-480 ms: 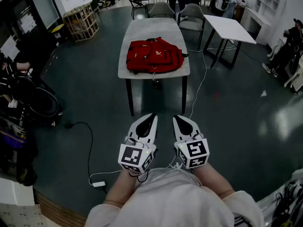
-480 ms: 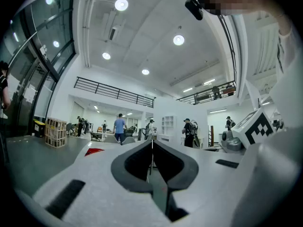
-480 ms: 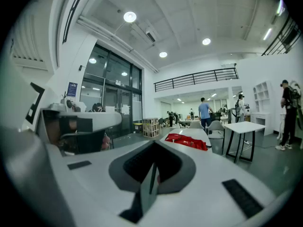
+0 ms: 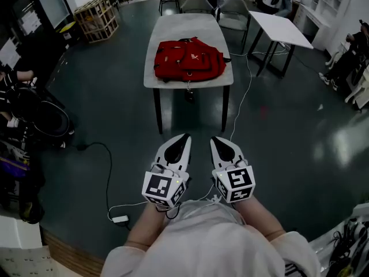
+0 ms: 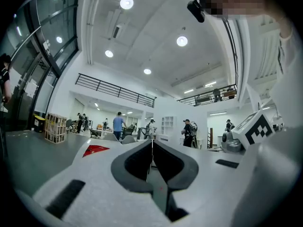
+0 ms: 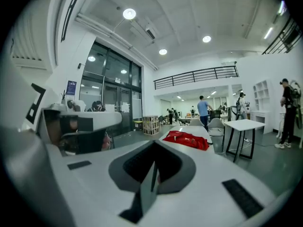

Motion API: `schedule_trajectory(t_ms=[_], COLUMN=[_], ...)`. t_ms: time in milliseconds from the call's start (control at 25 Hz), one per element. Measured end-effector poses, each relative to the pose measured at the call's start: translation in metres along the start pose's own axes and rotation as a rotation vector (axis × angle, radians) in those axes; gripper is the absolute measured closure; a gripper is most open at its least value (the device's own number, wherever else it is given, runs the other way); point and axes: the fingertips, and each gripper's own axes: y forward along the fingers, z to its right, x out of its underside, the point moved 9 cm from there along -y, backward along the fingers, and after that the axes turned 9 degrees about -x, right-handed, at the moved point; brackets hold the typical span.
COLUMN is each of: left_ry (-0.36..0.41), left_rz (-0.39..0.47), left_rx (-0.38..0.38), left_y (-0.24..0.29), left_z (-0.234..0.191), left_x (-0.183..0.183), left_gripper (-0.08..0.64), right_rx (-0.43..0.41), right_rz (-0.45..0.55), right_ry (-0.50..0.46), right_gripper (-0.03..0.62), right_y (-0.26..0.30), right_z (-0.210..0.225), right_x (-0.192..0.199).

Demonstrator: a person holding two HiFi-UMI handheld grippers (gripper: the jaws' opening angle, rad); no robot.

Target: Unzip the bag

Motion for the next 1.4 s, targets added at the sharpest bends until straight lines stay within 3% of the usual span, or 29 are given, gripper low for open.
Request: schedule_trajectory(t_ms=[720, 1000, 1400], left_ry=[-0.029, -0.059, -0.023], left_rz=[-0.090, -0.114, -0.149], left_rx=[-0.060, -0.082, -0.119], left_y=[-0.036, 0.000, 0.115], left_z=[-0.080, -0.111, -0.164], left_x=[0.034, 0.048, 0.057], left_gripper=[0.540, 0.540, 0.540], right_rx=[0.032, 0.037, 0.004], right_rz=[-0.074, -0.102, -0.141], right_ry=[0.122, 0.111, 0.150], right_gripper=[0.565, 0.565, 0.565], right_y=[0.060, 0.103, 0.210], right_z=[-0.036, -0.005, 0.083], right_x=[0.036, 0.034, 0.023])
